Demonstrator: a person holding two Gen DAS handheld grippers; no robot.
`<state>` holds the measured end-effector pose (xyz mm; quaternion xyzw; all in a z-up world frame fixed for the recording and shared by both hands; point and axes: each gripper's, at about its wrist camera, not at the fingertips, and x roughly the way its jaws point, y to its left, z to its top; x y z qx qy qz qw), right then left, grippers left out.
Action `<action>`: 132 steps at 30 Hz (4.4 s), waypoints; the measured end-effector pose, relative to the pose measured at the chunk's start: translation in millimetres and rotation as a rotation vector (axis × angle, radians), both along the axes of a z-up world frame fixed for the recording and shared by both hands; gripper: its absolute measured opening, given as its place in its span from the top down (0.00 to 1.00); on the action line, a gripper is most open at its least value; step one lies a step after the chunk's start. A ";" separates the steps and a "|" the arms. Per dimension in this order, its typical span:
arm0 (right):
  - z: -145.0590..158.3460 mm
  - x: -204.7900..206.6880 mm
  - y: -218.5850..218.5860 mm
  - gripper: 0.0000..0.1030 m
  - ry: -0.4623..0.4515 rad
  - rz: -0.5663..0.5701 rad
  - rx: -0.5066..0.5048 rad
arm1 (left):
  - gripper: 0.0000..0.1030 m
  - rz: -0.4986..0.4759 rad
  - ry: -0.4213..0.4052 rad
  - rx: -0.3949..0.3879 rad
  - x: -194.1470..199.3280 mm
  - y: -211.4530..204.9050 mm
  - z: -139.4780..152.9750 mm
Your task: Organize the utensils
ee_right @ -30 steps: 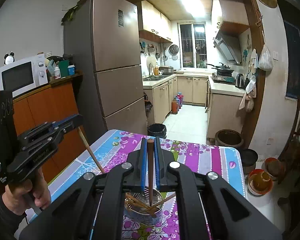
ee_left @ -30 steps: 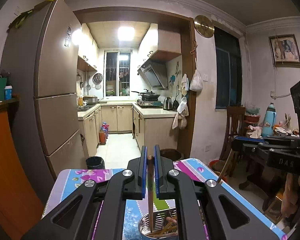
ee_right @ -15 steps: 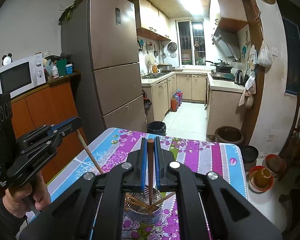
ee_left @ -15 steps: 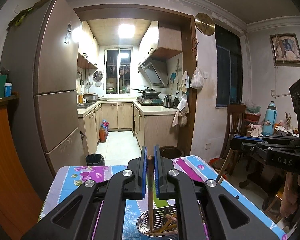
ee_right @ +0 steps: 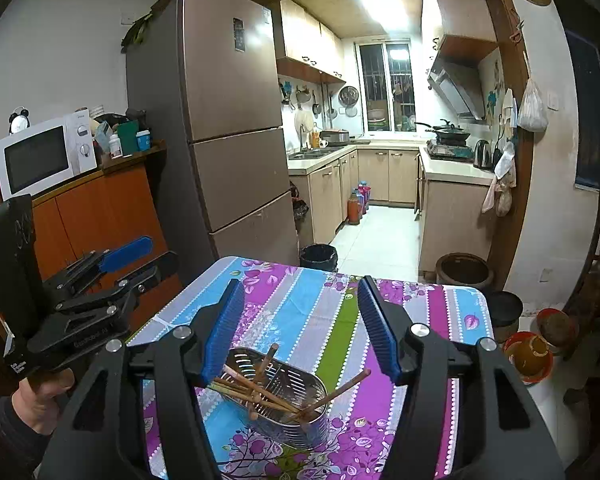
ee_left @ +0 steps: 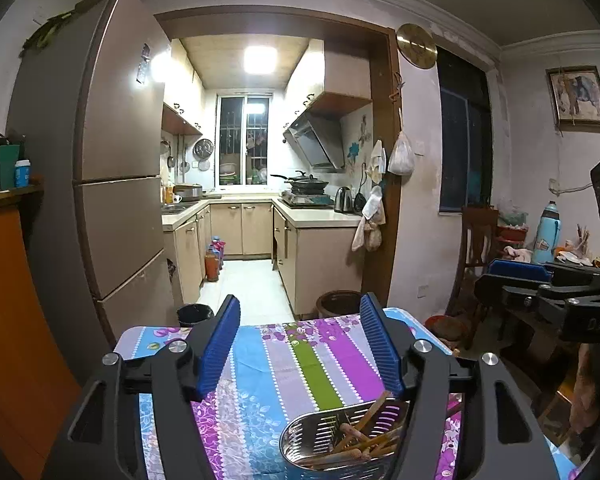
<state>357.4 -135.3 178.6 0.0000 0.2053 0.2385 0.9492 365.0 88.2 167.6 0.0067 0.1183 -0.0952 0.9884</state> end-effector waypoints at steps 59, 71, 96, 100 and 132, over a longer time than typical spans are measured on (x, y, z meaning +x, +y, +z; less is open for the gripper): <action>-127.7 -379.9 -19.8 0.05 -0.307 -0.238 0.036 | 0.05 0.126 -0.163 0.009 -416.1 -6.4 -112.7; -129.2 -387.9 -19.1 0.05 -0.320 -0.243 0.039 | 0.05 0.117 -0.178 0.007 -424.6 -17.4 -114.9; -130.4 -388.6 -19.3 0.05 -0.311 -0.235 0.032 | 0.05 0.120 -0.144 0.013 -419.0 -21.7 -119.0; -130.3 -389.9 -19.0 0.05 -0.312 -0.230 0.029 | 0.05 0.128 -0.134 0.013 -417.9 -23.1 -120.0; -130.0 -381.2 -48.6 0.05 -0.317 -0.237 -0.005 | 0.05 0.112 -0.086 0.034 -397.1 -65.8 -126.9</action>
